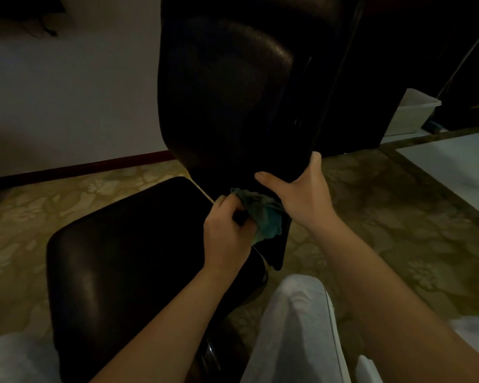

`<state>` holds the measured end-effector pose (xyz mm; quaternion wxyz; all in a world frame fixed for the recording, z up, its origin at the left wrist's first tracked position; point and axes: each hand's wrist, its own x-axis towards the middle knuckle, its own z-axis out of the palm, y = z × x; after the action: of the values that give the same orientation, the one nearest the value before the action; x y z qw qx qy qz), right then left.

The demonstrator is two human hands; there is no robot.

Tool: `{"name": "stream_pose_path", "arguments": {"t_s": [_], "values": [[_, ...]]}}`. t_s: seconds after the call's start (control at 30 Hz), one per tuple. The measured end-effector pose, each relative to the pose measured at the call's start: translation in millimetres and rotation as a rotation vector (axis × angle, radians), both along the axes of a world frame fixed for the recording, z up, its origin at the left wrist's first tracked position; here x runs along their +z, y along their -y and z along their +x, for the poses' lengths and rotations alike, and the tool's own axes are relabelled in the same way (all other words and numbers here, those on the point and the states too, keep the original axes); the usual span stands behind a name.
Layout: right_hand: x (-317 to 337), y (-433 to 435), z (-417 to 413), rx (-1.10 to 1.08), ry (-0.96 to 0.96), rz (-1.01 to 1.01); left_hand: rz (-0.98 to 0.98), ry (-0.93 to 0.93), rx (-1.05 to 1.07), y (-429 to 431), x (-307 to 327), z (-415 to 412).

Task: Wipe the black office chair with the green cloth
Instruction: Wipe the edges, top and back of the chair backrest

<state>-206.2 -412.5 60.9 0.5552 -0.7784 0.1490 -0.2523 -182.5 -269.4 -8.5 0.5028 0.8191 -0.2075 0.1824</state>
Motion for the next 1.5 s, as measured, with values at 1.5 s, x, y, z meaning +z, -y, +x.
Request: {"name": "stream_pose_path", "arguments": {"t_s": [1.5], "values": [[-15.2, -3.2, 6.4, -0.053, 0.048, -0.046, -0.126, -0.606, 0.146, 17.3, -59.7, -32.4]]}}
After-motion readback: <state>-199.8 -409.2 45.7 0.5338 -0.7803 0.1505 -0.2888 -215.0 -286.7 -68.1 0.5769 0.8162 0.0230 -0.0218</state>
